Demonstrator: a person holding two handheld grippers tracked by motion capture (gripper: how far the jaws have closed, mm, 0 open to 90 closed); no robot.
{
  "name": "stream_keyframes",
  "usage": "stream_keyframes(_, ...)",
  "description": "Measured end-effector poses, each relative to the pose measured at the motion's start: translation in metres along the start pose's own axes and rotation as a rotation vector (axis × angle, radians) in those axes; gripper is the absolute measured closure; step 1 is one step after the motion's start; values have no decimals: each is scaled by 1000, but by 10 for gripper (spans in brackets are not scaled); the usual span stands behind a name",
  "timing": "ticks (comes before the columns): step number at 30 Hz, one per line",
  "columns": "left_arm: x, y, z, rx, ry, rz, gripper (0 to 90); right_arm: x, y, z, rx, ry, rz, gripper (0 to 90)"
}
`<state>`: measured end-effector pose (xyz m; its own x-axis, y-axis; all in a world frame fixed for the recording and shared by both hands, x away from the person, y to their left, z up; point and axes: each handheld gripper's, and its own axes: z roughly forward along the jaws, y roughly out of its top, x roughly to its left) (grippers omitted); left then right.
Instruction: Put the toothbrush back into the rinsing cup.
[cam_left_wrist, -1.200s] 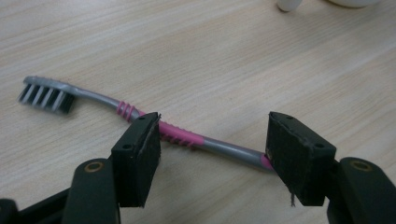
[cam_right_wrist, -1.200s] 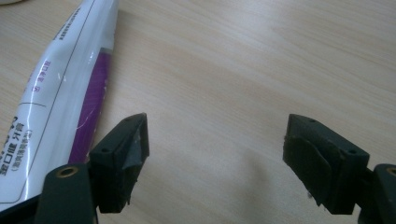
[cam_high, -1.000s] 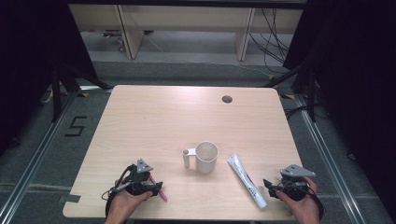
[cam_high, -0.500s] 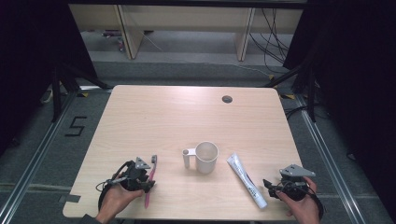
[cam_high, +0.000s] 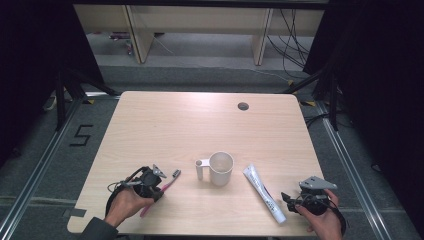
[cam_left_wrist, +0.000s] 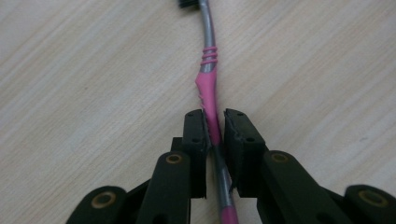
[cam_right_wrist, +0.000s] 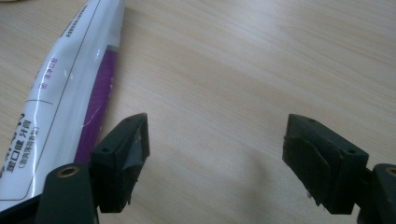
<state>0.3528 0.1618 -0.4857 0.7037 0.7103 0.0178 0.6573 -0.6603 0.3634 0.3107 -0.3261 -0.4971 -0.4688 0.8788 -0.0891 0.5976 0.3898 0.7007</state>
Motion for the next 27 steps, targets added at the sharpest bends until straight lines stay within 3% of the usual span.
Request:
stream_keyframes(3,1,6,1,51,-25,16,805,-1,0,1,-8,13,-13,237)
stream_keyframes(4,1,6,1,51,-25,16,808,3,0,0,11,21,41,237)
stream_keyframes(5,1,10,1,83,-21,29,810,3,0,0,10,22,37,237)
stream_keyframes(6,1,10,1,83,-21,29,811,1,1,1,-3,14,12,237)
stream_keyframes(7,1,12,1,104,-22,32,812,3,1,1,2,25,37,237)
stream_keyframes(8,0,14,2,118,-23,44,812,1,1,1,-1,16,7,237)
stream_keyframes(11,0,19,2,157,-34,61,814,3,1,1,5,26,35,237)
stream_keyframes(12,0,20,3,168,-35,66,815,2,0,2,-1,22,5,237)
stream_keyframes(13,0,21,3,175,-35,70,815,0,0,1,0,15,-25,237)
stream_keyframes(16,0,23,4,195,-36,88,816,2,0,1,9,18,4,237)
stream_keyframes(22,-2,26,4,237,-39,108,824,3,0,2,3,24,8,237)
stream_keyframes(24,-2,28,5,249,-42,129,826,1,0,3,-8,55,6,237)
stream_keyframes(26,-1,29,5,259,-45,131,828,6,0,0,26,43,76,237)
stream_keyframes(27,-1,29,5,259,-45,131,829,6,0,0,26,43,76,237)
